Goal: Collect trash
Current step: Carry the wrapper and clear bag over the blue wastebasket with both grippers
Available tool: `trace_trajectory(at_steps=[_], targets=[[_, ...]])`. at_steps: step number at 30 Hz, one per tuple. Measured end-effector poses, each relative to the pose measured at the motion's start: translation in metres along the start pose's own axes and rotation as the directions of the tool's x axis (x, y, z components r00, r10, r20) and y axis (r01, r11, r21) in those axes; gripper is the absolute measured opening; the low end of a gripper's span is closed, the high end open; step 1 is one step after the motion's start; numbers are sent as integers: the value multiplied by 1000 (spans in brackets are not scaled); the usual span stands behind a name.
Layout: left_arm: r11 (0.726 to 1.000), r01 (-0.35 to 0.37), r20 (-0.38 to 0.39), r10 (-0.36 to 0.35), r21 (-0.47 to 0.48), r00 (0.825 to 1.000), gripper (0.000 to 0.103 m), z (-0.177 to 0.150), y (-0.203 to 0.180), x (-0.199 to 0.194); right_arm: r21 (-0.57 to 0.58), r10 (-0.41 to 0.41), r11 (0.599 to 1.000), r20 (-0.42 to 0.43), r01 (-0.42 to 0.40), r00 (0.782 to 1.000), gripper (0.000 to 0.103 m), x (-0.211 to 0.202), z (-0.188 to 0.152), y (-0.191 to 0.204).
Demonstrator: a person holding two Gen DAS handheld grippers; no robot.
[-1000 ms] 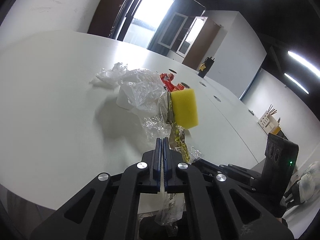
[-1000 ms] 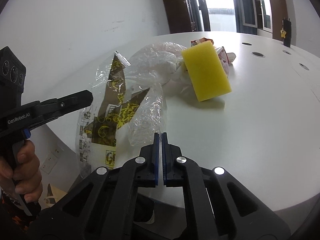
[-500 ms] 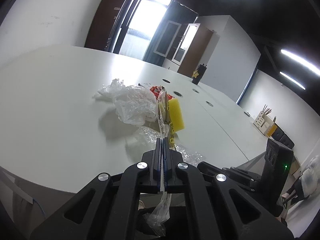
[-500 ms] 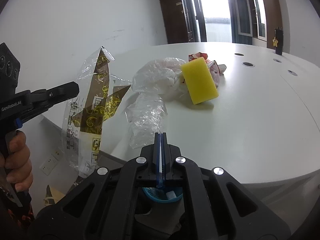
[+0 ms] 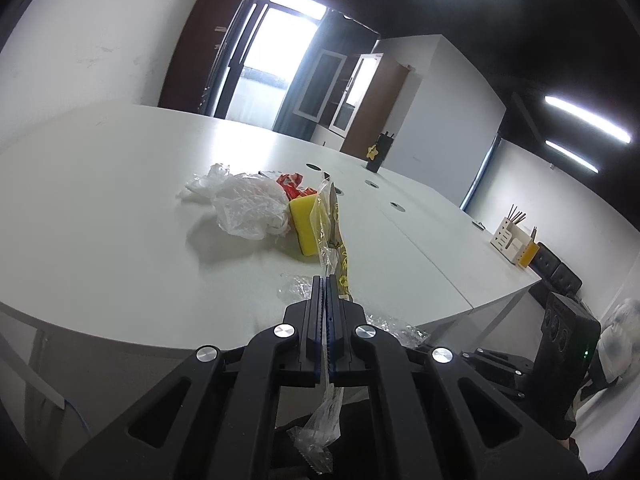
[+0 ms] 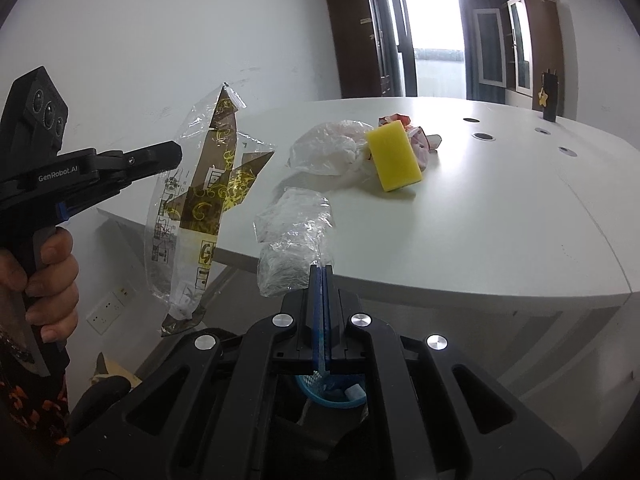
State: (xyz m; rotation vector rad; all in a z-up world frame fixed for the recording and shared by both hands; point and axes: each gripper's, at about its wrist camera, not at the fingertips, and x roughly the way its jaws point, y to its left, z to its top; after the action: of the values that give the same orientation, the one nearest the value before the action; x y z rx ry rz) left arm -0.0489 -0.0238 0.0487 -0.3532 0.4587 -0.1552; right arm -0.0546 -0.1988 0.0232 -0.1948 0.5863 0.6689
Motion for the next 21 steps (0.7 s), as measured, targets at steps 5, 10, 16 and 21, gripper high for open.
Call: trace_trajectory(at_steps=[5,10,16,21], targets=[[1000,4,12,-4,26,1000,1,-10,-8,-20,-28,-22,999,1,22,1000,1,-30,-16,4],[999,-20,-1,20,28,1000,1,-29,-2,-37,-20,20,1000,-15,-21,1000,1,-56,-33,1],[997,-75,-47,76,20,996,1,-57,7,-31,-15,47,999,-82,-48,996,1,-48,-56,3],[993,-103,-103,109,60,989,1,-82,6,-8,-58,21,998,-132,-28,991,1,-23,-73,18]])
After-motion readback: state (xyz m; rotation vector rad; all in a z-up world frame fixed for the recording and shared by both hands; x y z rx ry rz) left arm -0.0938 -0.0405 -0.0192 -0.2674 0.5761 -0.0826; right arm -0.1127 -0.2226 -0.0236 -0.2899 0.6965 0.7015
